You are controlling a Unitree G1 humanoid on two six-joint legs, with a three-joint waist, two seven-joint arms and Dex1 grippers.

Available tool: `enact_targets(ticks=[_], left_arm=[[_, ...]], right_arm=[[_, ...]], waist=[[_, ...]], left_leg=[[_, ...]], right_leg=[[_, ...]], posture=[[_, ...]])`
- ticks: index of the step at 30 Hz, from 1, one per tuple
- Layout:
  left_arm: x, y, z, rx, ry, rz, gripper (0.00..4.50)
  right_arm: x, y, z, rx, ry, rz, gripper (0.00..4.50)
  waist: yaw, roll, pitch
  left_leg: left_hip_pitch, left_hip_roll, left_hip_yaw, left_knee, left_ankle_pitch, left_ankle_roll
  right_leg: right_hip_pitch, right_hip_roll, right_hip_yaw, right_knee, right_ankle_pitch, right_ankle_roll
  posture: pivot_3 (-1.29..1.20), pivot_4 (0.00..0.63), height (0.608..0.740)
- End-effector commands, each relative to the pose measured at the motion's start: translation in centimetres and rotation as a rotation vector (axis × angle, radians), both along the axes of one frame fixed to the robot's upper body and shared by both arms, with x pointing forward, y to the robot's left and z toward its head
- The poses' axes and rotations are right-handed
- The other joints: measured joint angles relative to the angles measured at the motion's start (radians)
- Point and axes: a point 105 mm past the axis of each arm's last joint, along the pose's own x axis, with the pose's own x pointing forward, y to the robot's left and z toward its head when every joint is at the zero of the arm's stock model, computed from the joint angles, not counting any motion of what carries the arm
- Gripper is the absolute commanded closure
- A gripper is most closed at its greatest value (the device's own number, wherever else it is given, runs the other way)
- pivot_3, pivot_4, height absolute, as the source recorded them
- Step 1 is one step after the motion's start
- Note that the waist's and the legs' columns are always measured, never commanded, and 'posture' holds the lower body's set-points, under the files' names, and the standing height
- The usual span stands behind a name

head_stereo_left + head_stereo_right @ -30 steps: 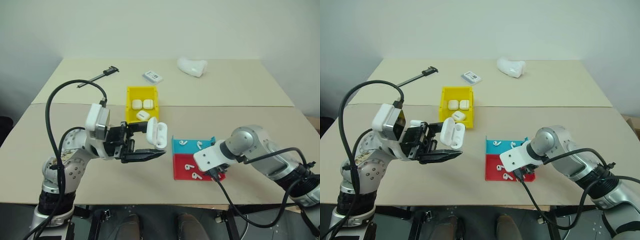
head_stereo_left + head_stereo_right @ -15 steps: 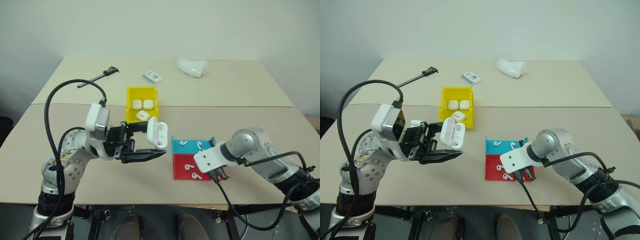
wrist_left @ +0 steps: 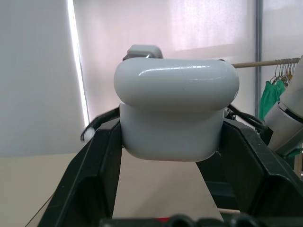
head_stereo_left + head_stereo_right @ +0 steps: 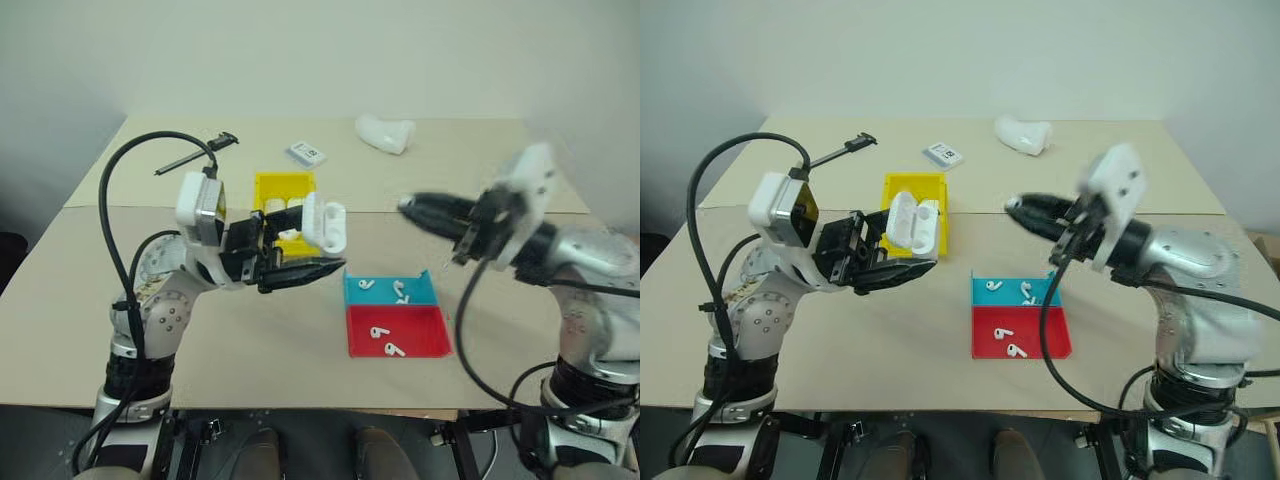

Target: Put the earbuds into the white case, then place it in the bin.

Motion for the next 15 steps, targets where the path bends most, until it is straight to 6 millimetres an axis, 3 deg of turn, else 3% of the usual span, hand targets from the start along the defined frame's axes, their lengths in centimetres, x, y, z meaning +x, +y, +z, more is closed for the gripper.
enact_targets(ticks=[1,6,15], left_arm=[[-0.5,-1.0,0.9,-0.024,0.009,-0.036,1.72],[-0.6,-1.2,0.6,-0.012,0.038,-0.040,1.72],[-0.6,-1.4,0.6,0.002,0.025,-0.049,1.72]], right_arm=[[-2.5,0.8,2.5,0.149,-0.048,0.121,3.87],[-4.3,3.3,3.2,0.192,-0.042,0.243,3.87],[-4.1,5.4,1.6,0.132,0.038,0.282,3.87]], waist=[[-0.001,0.000,0.000],[-0.007,0.000,0.000],[-0.005,0.000,0.000]], left_leg=[[0.000,0.000,0.000,0.000,0.000,0.000],[0.000,0.000,0.000,-0.001,0.000,0.000],[-0.001,0.000,0.000,-0.001,0.000,0.000]], right_leg=[[0.000,0.000,0.000,0.000,0.000,0.000],[0.000,0.000,0.000,0.000,0.000,0.000],[0.000,0.000,0.000,-0.001,0.000,0.000]], posture=[[0.00,0.150,0.740],[0.00,0.150,0.740],[0.00,0.150,0.740]])
